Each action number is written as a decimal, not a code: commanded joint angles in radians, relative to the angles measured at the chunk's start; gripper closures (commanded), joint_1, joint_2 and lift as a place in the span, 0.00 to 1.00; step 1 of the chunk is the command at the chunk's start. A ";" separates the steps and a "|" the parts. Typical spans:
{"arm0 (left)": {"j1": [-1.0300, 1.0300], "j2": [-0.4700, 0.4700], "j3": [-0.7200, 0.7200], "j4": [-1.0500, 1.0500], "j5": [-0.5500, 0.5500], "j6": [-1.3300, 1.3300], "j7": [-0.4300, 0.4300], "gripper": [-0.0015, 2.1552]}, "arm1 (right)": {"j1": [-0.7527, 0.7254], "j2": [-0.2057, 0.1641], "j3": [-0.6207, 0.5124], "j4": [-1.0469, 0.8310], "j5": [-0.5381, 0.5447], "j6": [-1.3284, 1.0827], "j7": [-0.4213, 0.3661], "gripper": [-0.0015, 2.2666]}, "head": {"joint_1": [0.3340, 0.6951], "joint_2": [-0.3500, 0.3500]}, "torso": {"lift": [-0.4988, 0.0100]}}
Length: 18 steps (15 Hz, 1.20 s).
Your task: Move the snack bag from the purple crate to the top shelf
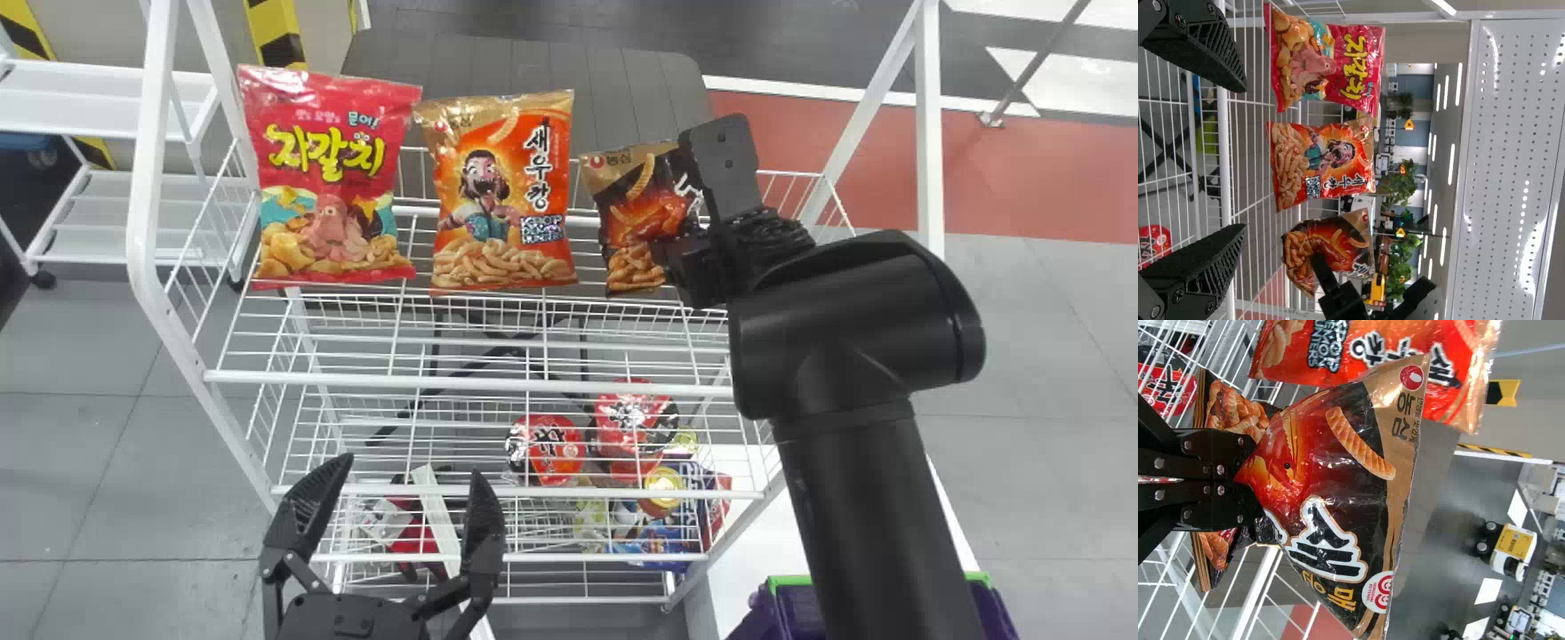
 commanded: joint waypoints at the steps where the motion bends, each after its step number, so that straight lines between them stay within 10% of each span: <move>1: 0.001 0.000 -0.001 0.002 0.000 -0.004 0.004 0.04 | -0.001 0.001 0.006 0.022 -0.025 -0.032 -0.025 0.84 | 1.00 0.31 | 1.00; 18: 0.003 -0.001 -0.004 0.021 -0.008 -0.041 0.014 0.04 | 0.042 0.001 0.061 0.116 -0.135 -0.210 -0.287 0.83 | 1.00 0.34 | 1.00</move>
